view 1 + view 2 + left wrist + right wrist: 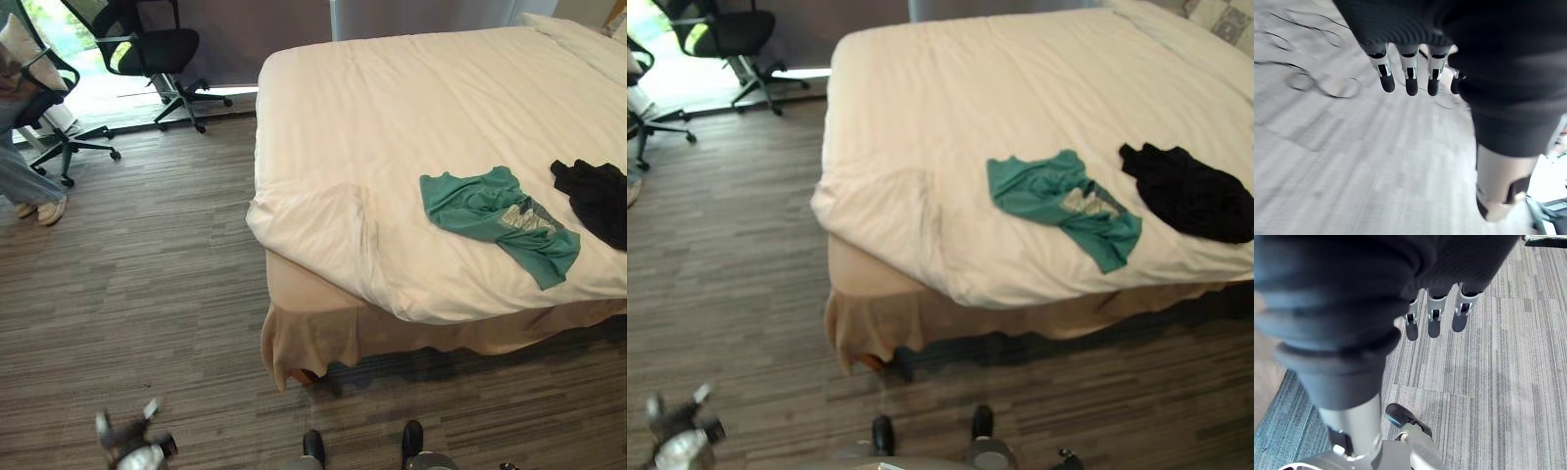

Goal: Tidy up the quilt and then pick up the clothes from the bed and put them into the laundry hamper.

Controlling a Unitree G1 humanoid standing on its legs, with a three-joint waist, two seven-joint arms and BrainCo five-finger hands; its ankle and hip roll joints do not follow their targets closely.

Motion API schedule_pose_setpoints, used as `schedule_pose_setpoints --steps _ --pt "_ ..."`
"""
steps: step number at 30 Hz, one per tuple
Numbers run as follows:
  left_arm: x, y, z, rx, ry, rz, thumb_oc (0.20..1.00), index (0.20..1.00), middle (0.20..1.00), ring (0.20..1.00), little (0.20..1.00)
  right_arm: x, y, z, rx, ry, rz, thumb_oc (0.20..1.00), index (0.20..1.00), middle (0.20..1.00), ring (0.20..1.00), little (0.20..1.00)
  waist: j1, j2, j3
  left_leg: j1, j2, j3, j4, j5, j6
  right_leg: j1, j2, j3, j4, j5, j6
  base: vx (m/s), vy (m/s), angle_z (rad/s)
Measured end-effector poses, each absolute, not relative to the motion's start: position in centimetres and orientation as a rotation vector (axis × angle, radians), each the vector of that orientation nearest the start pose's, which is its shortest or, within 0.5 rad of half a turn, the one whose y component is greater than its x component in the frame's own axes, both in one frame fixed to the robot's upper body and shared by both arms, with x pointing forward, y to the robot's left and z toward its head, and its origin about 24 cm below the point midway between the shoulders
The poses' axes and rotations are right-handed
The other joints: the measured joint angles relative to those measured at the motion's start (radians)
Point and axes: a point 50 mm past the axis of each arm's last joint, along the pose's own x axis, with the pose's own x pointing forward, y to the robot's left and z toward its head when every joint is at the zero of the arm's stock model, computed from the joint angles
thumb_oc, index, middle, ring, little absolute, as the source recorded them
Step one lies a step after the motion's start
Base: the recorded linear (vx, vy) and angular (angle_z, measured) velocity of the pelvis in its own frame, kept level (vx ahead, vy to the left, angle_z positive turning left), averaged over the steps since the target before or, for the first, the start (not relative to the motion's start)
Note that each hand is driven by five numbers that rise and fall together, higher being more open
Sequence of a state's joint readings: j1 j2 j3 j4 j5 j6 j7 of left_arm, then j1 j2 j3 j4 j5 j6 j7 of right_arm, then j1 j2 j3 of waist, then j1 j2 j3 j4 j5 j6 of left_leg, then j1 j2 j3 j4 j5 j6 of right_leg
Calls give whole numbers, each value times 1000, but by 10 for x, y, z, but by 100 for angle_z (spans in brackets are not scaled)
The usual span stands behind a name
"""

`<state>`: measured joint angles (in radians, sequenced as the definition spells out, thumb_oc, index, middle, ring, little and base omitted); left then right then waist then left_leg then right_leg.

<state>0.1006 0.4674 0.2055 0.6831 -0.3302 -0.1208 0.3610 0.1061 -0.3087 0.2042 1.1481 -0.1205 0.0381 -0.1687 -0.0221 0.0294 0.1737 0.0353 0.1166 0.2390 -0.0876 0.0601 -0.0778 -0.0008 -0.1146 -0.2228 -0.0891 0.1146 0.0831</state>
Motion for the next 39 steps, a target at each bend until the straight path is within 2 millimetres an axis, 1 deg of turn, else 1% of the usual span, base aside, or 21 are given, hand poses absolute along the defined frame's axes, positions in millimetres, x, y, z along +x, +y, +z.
schedule_pose_setpoints --steps 2,4,6,7,8,9,12,15,17,19,20,21,23,25,29,30,31,32,34,36,39 --pt "196 357 -4 357 325 687 1000 1000 1000 1000 1000 64 -265 -155 -602 1255 -80 1000 1000 1000 1000 1000 -3 -2 2 -16 0 3 0 4 2 -16 0 6 0 5 7 -64 2 -9" --pt "221 354 21 477 234 618 1000 1000 1000 1000 1000 67 -268 -153 -610 1240 -81 1000 1000 1000 1000 1000 -4 -1 6 -19 2 14 -1 0 -5 -25 1 13 0 8 12 -102 5 -22" --pt "265 334 65 674 67 485 1000 1000 1000 1000 1000 71 -275 -150 -639 1227 -73 1000 1000 1000 1000 1000 -29 -3 21 -36 4 34 -1 7 -6 -58 6 39 0 14 20 -162 12 -22" --pt "277 327 77 717 24 456 1000 1000 1000 1000 1000 74 -277 -149 -655 1220 -65 1000 1000 1000 1000 1000 -31 -3 25 -49 4 36 0 10 -7 -71 6 40 0 17 24 -139 27 -18" --pt "304 312 99 809 -53 422 1000 1000 1000 1000 1000 83 -279 -147 -674 1201 -62 1000 1000 1000 1000 1000 -30 -1 40 -73 4 51 3 24 2 -102 5 49 0 29 28 -129 36 -23" --pt "317 304 115 886 -105 387 1000 1000 1000 1000 1000 96 -280 -144 -678 1170 -67 1000 1000 1000 1000 1000 -40 0 59 -87 3 53 3 30 2 -120 6 53 0 37 32 -126 37 -30" --pt "352 273 152 1082 -217 319 1000 1000 1000 1000 1000 122 -279 -137 -720 1101 -48 1000 1000 1000 1000 1000 -65 -1 103 -125 2 82 5 43 5 -175 6 73 1 60 27 -91 27 -27" --pt "379 254 178 1256 -251 300 1000 1000 1000 1000 1000 149 -272 -129 -756 1009 -18 1000 1000 1000 1000 1000 -116 -3 151 -139 2 123 5 42 2 -216 11 105 0 70 23 -85 17 -37" --pt "395 251 191 1457 -212 285 1000 1000 1000 1000 1000 163 -267 -124 -774 964 0 1000 1000 1000 1000 1000 -150 5 177 -157 4 137 5 44 2 -240 13 113 6 81 19 -65 -9 -31" --pt "401 246 196 1514 -200 289 1000 1000 1000 1000 1000 167 -267 -122 -785 944 -9 1000 1000 1000 1000 1000 -177 7 197 -157 7 144 6 44 1 -247 17 120 6 86 12 -30 -6 -14" --pt "406 240 195 1580 -167 266 765 765 765 765 765 168 -268 -122 -790 938 -14 1000 1000 1000 1000 1000 -184 14 209 -156 9 139 6 45 0 -247 20 120 6 92 4 -4 11 -19" --pt "407 236 190 1622 -164 237 200 200 200 200 200 168 -268 -121 -796 936 -16 1000 1000 1000 1000 1000 -192 15 212 -155 13 135 6 45 -1 -252 24 127 6 92 4 26 22 -16" --pt "409 225 167 1706 -101 151 200 200 200 200 200 166 -272 -121 -808 942 -25 1000 1000 1000 1000 1000 -197 23 216 -149 14 135 5 45 -2 -248 26 127 6 92 4 41 21 -10" --pt "402 218 127 1760 -23 60 200 200 200 200 200 160 -275 -123 -777 966 -51 1000 1000 1000 1000 1000 -197 24 221 -101 13 135 5 39 -10 -206 25 131 6 84 -2 79 37 -11" --pt "371 247 65 1634 205 -21 200 200 200 200 200 164 -285 -118 -707 962 -122 1000 1000 1000 1000 1000 -193 39 197 -14 29 138 -2 -19 -27 -128 41 145 6 54 -6 103 51 -20" --pt "348 271 40 1575 299 -31 416 416 416 416 416 172 -291 -109 -717 930 -135 1000 1000 1000 1000 1000 -194 46 173 3 31 144 -2 -25 -32 -116 45 150 6 53 -7 70 36 -13" --pt "328 284 19 1515 383 -23 567 567 567 567 567 174 -297 -103 -738 894 -135 1000 1000 1000 1000 1000 -195 56 148 6 36 146 -2 -31 -35 -110 49 150 6 50 -11 68 34 -11" --pt "306 295 -3 1471 460 -24 1000 1000 1000 1000 1000 175 -301 -95 -758 843 -125 1000 1000 1000 1000 1000 -193 68 112 5 40 144 -2 -35 -36 -110 52 146 6 47 -16 45 17 6" --pt "275 306 -29 1460 569 -62 1000 1000 1000 1000 1000 174 -307 -87 -786 811 -121 1000 1000 1000 1000 1000 -174 78 57 3 43 134 -1 -22 -33 -111 55 132 6 44 -21 85 38 19" --pt "223 330 -58 1317 743 11 1000 1000 1000 1000 1000 196 -307 -58 -847 659 -70 1000 1000 1000 1000 1000 -156 80 47 17 45 125 -2 -24 -34 -82 54 120 5 39 -17 59 50 16" --pt "126 349 -103 1141 1110 28 1000 1000 1000 1000 1000 216 -300 -35 -841 530 -60 1000 1000 1000 1000 1000 -134 59 17 22 47 102 -1 -39 -34 -62 51 98 3 28 -15 57 28 24"
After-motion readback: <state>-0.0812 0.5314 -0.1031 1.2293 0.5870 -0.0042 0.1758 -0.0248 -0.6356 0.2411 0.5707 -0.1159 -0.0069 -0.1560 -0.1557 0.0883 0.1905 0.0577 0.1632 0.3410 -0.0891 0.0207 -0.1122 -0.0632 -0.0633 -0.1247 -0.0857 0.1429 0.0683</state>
